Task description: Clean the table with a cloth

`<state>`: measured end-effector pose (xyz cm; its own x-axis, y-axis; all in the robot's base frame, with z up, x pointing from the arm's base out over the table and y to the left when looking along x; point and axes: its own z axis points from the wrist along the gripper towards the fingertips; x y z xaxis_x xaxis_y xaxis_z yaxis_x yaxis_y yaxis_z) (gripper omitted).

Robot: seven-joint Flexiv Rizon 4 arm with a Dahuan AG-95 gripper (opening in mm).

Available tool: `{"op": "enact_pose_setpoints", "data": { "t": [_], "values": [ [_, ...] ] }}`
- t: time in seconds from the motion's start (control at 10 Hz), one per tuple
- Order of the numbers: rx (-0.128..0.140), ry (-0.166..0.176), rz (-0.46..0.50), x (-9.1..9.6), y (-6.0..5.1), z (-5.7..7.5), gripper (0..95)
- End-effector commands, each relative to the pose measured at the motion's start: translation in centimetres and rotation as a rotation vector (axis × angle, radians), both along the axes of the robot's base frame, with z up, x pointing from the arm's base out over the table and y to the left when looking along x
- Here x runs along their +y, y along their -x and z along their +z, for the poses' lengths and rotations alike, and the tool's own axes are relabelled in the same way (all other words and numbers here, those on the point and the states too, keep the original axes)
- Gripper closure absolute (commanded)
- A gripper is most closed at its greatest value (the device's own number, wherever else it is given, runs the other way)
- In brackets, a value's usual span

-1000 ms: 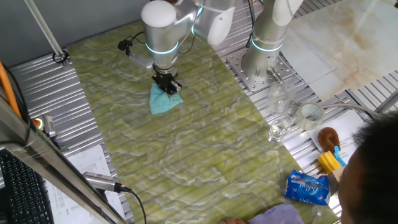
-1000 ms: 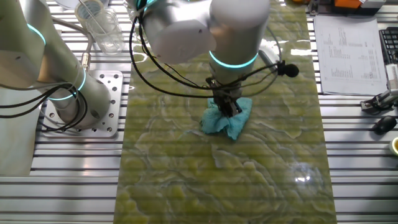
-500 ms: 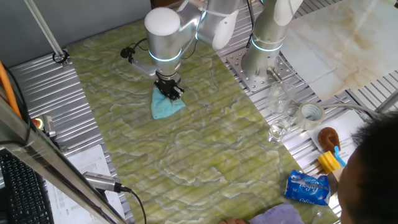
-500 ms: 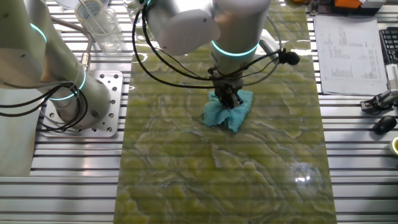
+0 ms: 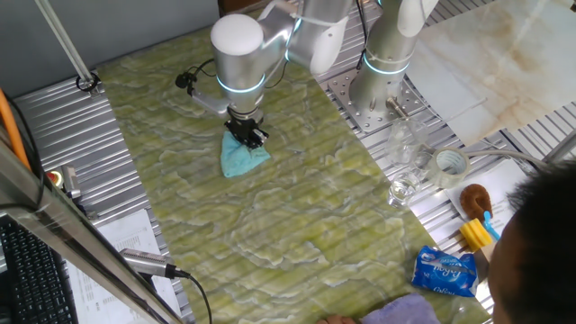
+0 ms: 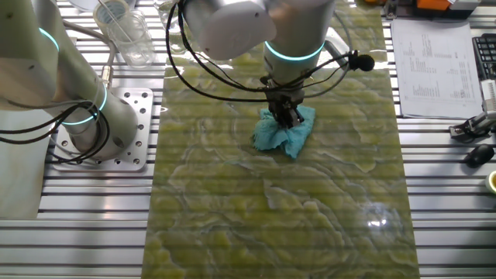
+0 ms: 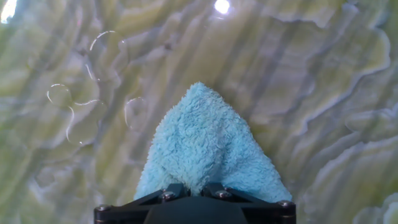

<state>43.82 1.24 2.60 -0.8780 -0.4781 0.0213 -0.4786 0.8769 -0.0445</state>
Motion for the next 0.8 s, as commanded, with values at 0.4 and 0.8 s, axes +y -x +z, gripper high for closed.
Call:
{"op": "enact_pose_setpoints", "data": {
  "t": [0.4,0.8],
  "values": [
    [0.005,0.001,-0.014,1.23,-0.58,0.47,95.0],
    [0.009,0.010,-0.009,1.00,-0.74,0.35,95.0]
  ]
}}
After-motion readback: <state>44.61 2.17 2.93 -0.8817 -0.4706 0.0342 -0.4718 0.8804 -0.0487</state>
